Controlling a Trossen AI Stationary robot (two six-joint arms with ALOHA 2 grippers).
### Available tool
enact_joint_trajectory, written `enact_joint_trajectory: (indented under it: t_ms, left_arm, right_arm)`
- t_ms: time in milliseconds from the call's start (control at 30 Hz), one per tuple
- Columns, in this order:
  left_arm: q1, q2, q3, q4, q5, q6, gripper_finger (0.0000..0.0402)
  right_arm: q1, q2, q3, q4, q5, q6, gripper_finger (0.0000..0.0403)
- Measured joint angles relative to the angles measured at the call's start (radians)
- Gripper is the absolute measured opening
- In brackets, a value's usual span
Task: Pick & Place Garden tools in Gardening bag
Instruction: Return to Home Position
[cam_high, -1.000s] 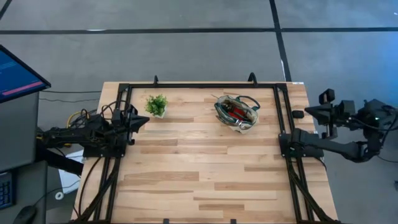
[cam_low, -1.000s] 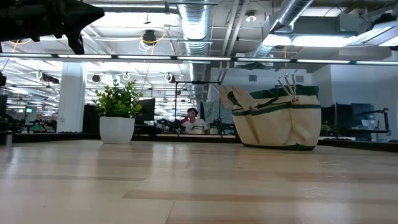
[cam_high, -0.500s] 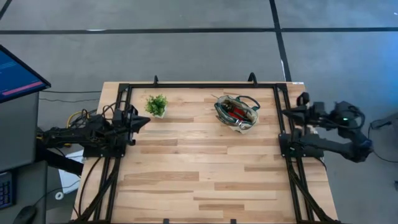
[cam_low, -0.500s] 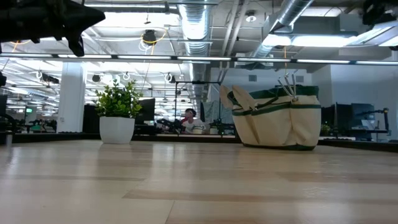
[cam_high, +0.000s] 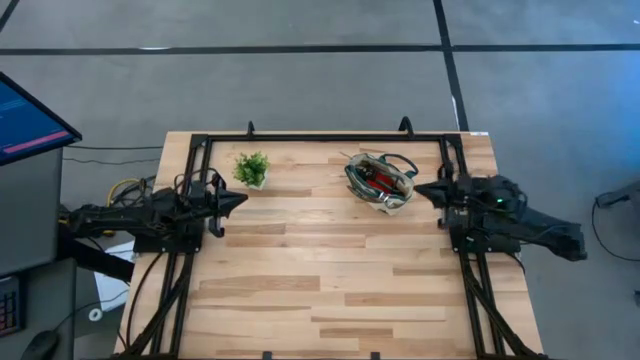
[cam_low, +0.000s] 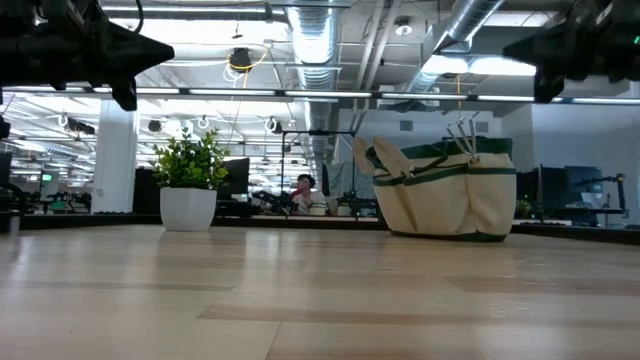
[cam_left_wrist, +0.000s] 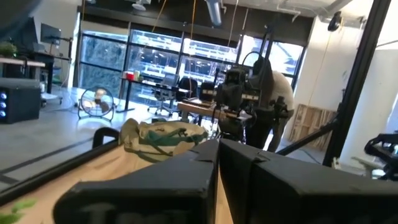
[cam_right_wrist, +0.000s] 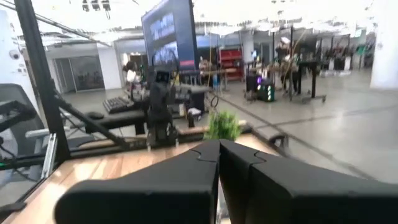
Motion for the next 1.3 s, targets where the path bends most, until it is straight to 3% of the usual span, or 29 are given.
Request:
enact_joint_trajectory:
  t_ms: [267, 867, 1300]
  left_arm:
    - [0.000, 0.000, 0.000, -0.001, 0.000, 0.043, 0.0003]
    - [0.000, 0.001, 0.000, -0.011, -0.001, 0.053, 0.0003]
    - [0.000, 0.001, 0.000, -0.007, -0.001, 0.053, 0.0003]
  right_arm:
    - [0.000, 0.000, -0.184, 0.233, 0.000, 0.037, 0.0000]
    - [-0.001, 0.001, -0.187, 0.093, 0.000, 0.000, 0.0000]
    - [-0.001, 0.000, -0.187, 0.093, -0.001, -0.026, 0.0000]
